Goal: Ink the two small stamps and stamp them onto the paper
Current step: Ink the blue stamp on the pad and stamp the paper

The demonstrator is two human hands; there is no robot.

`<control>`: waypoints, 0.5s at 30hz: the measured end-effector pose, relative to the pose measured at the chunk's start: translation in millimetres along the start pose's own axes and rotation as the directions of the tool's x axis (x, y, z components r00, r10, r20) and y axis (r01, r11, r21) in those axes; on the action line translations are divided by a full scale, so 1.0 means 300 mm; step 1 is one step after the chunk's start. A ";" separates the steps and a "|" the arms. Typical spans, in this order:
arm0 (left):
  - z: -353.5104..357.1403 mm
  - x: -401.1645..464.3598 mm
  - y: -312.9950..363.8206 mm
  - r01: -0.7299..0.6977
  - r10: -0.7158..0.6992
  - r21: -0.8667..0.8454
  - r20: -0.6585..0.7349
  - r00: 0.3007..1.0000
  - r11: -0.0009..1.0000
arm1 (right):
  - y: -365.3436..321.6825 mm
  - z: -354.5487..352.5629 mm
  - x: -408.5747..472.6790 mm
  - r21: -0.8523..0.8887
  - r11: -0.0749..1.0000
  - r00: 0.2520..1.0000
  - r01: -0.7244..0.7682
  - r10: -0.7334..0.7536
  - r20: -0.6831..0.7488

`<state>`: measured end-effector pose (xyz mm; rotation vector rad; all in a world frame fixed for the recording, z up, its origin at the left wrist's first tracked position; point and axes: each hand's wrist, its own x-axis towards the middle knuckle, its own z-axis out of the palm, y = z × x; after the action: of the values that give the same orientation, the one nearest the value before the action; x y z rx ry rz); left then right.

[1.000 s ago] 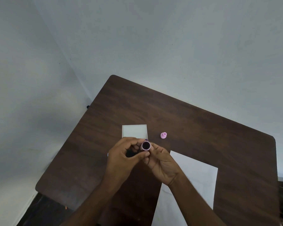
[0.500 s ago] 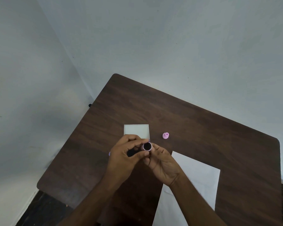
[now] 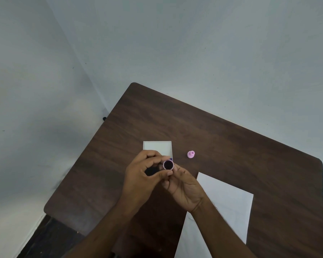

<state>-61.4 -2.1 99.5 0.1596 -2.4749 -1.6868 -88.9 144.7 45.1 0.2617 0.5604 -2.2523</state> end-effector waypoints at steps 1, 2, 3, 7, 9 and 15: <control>-0.001 -0.001 0.002 0.002 -0.002 0.001 0.000 1.000 1.000 | 0.001 0.001 0.001 0.000 1.000 1.000 -0.004 0.004 -0.009; -0.002 -0.002 0.004 0.003 -0.003 0.003 0.001 1.000 1.000 | 0.001 0.002 0.001 -0.009 1.000 1.000 -0.004 0.004 -0.022; -0.003 -0.002 0.004 0.001 -0.001 0.005 0.004 1.000 1.000 | 0.001 0.005 0.003 -0.022 1.000 0.999 -0.003 0.002 -0.033; -0.007 -0.004 -0.004 0.007 -0.007 0.020 0.021 1.000 1.000 | 0.000 0.014 0.010 -0.057 0.998 0.998 0.014 -0.017 -0.058; -0.007 -0.005 -0.009 0.013 -0.014 0.032 0.026 1.000 0.999 | 0.000 0.011 0.013 -0.063 0.998 0.997 0.023 -0.028 -0.067; 0.001 -0.012 -0.040 0.044 -0.044 -0.011 -0.019 0.999 0.999 | 0.012 -0.007 0.015 -0.047 0.999 0.997 -0.025 0.022 -0.069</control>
<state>-57.8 -5.6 88.1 0.2301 -2.4663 -1.7063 -89.4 140.6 40.6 0.3210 0.6430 -2.2111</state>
